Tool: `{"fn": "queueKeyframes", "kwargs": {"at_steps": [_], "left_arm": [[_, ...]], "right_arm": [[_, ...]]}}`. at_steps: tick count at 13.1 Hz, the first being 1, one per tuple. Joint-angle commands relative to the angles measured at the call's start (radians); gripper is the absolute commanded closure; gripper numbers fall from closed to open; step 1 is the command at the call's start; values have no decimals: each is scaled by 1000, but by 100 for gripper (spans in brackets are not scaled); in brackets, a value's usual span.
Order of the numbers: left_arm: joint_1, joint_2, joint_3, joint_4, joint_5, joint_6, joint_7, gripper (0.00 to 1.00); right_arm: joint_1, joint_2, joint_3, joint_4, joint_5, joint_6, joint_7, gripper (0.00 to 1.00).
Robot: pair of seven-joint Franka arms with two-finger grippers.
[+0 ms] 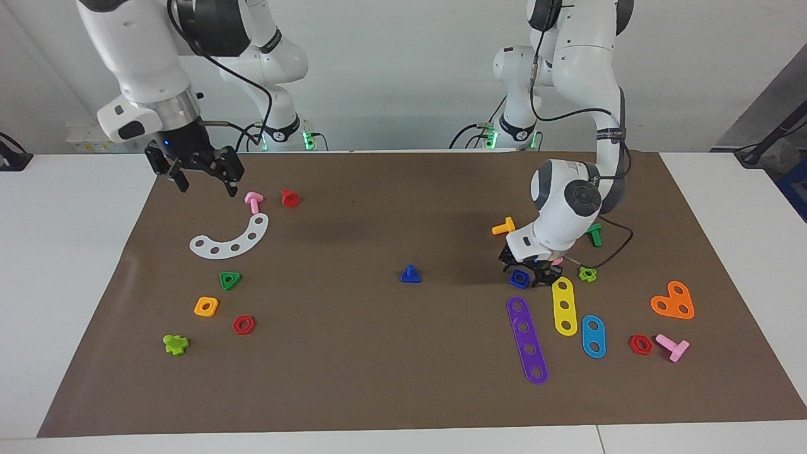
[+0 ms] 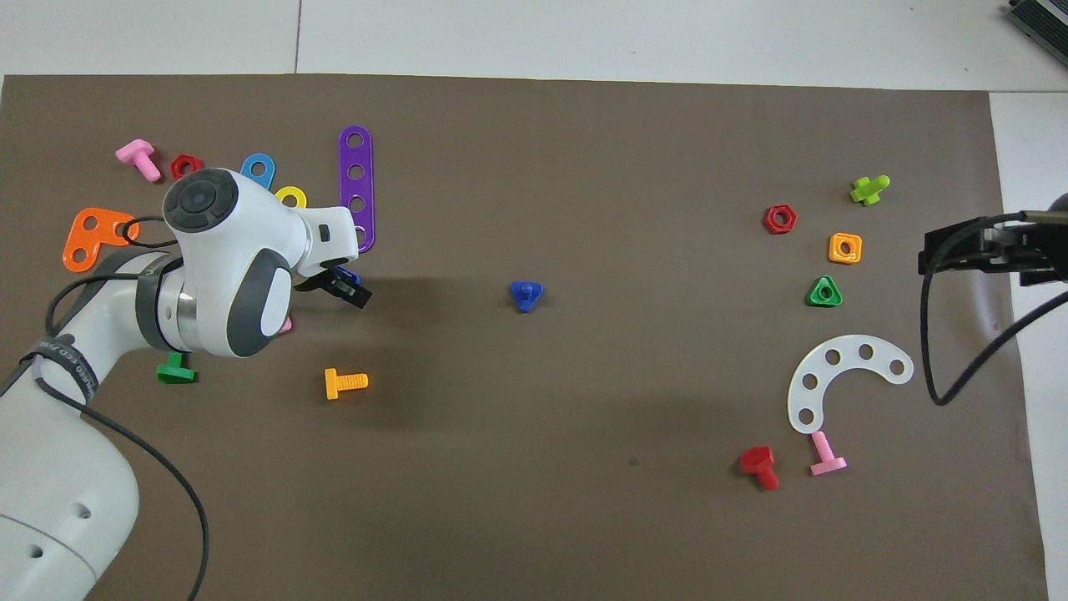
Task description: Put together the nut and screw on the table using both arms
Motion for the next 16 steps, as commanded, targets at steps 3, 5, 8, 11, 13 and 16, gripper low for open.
{"fn": "queueKeyframes", "kwargs": {"at_steps": [3, 5, 8, 11, 13, 16], "left_arm": [[-4, -15, 4, -37, 18, 41, 8, 27], [-4, -15, 4, -42, 18, 41, 8, 29], [-4, -15, 4, -42, 18, 39, 8, 36], [-9, -15, 4, -42, 18, 39, 6, 53], [-9, -15, 6, -42, 18, 39, 5, 66], [-4, -15, 6, -31, 16, 28, 0, 73]], "right_arm": [[-34, 2, 9, -2, 2, -30, -44, 0], [-37, -7, 8, -26, -1, -30, -44, 0], [-35, -24, 9, -54, -1, -25, -44, 0], [-35, -26, 9, -56, 5, -27, -42, 0], [-26, -26, 12, -50, 17, -16, -42, 0], [-20, -26, 20, -50, 17, -22, -42, 0]]}}
